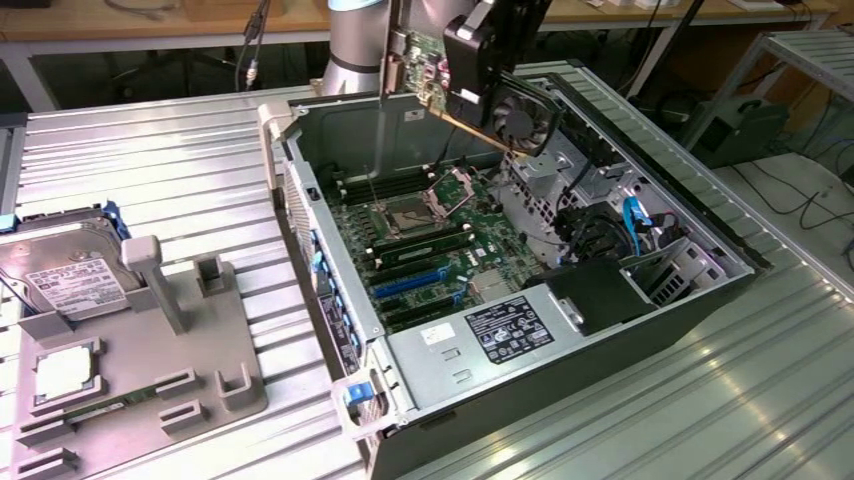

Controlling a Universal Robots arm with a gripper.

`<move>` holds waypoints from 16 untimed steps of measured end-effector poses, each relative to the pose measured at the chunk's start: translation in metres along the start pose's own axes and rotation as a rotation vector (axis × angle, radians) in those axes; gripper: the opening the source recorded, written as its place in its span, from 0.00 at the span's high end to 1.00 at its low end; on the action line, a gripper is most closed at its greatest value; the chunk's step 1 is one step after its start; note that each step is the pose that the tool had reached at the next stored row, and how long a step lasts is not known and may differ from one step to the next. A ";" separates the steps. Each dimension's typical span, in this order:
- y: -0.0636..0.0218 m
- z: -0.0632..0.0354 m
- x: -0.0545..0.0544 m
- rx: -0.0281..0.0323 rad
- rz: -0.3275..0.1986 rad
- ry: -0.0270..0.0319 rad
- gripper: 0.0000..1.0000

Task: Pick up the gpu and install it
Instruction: 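Insert the gpu into the slot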

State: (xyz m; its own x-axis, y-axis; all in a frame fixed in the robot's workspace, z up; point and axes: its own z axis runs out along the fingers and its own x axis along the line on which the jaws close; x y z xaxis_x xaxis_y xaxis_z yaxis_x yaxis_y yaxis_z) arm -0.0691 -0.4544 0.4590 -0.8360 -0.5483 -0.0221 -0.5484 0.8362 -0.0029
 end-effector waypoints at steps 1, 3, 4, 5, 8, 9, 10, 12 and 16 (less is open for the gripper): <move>0.0000 0.0000 0.000 -0.0003 -0.014 0.0000 0.72; 0.0000 0.0000 0.000 -0.0015 -0.069 -0.0002 0.72; 0.0000 0.0000 0.000 -0.0018 -0.080 -0.0003 0.72; 0.0000 0.0001 0.000 -0.0021 -0.091 -0.0003 0.72; 0.0000 0.0002 0.000 -0.0027 -0.123 -0.0004 0.72; 0.0000 0.0002 0.000 -0.0029 -0.133 -0.0004 0.72; 0.0000 0.0002 0.000 -0.0031 -0.145 -0.0004 0.72; -0.0001 0.0003 0.000 -0.0038 -0.172 -0.0006 0.72; -0.0013 0.0006 -0.002 -0.0049 -0.222 -0.0009 0.72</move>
State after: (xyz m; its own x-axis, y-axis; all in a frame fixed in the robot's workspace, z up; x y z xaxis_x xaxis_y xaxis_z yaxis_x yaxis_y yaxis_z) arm -0.0669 -0.4544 0.4584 -0.6947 -0.7190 -0.0224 -0.7191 0.6949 -0.0029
